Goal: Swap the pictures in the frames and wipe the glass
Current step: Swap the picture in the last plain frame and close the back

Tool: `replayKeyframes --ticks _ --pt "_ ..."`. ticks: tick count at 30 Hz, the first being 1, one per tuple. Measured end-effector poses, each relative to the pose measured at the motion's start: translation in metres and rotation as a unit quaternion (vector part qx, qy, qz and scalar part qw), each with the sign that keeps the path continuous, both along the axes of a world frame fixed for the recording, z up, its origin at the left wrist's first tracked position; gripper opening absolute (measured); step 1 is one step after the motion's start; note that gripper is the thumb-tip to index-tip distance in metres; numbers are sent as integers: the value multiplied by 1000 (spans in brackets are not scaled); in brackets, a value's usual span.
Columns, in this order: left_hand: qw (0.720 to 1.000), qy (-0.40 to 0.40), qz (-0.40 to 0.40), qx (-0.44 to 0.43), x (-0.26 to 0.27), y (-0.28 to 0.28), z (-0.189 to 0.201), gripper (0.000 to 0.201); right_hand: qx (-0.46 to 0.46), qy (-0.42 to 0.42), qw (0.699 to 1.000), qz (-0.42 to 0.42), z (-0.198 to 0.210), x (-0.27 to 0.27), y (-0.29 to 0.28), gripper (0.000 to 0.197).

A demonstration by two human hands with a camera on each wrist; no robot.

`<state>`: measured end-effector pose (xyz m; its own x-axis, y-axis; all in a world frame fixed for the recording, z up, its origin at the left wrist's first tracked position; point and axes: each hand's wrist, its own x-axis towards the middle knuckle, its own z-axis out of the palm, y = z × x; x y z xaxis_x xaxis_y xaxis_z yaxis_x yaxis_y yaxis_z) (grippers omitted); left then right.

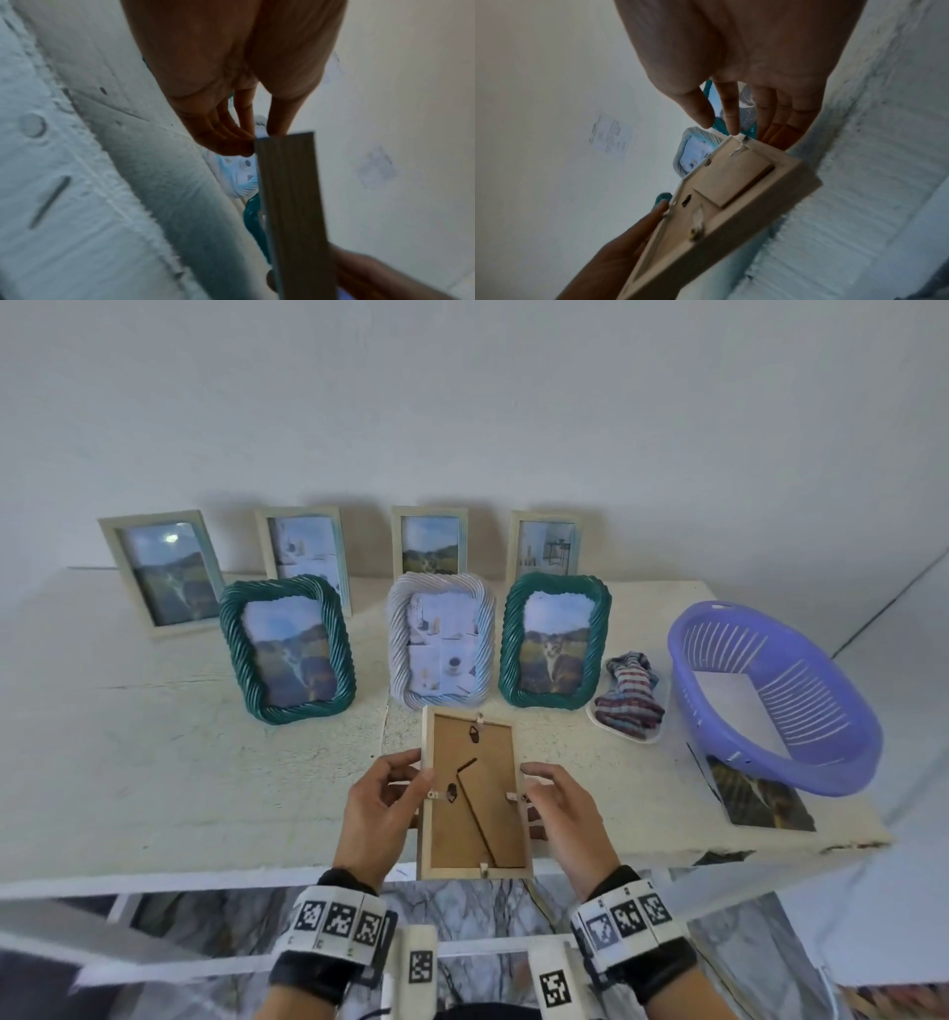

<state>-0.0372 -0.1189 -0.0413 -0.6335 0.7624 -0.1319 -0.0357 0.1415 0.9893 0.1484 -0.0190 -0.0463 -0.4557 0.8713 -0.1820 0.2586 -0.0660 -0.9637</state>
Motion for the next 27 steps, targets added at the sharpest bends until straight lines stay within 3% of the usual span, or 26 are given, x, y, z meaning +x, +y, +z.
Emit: replayKeyframes --ticks 6,11,14,22,27 --pt "971 208 15 -118 -7 -1 -25 30 145 -116 982 32 -12 -5 -5 22" --pt "961 245 -54 -118 -8 -6 -32 45 271 -178 944 64 -21 -11 -7 22" --pt "955 263 -63 -118 -10 -6 -36 48 283 -202 935 76 -21 -15 -7 18" --pt "957 258 8 -133 -4 3 -37 27 251 -234 935 91 -17 -19 2 8" --pt "959 250 3 -133 -6 5 -41 23 203 -201 950 124 -15 -10 8 23"
